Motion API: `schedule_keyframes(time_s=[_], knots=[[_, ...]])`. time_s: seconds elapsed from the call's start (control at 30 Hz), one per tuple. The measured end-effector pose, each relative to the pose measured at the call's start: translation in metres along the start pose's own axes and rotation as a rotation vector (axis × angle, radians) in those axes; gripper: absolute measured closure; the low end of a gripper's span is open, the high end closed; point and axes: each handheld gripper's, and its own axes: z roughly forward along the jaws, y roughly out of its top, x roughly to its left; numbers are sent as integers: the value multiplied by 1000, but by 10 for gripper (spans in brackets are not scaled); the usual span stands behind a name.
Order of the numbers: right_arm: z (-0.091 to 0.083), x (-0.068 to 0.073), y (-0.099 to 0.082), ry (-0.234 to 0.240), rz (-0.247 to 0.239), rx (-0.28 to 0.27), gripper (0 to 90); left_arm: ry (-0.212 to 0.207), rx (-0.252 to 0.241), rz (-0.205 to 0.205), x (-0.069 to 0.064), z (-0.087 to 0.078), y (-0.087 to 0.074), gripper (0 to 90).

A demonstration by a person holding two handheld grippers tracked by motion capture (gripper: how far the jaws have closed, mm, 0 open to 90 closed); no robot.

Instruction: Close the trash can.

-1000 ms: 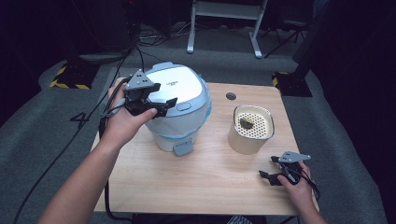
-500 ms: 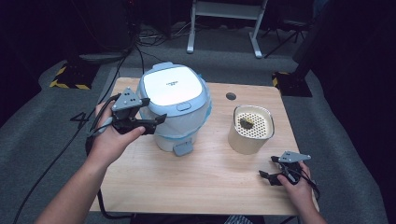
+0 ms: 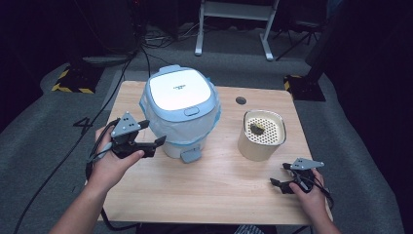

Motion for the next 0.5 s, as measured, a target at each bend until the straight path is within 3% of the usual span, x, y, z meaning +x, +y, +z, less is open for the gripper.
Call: schedule_keyframes(time_s=[0.5], knots=[[0, 0, 0, 0, -1, 0, 122, 0, 70, -61, 7, 27, -73, 184]])
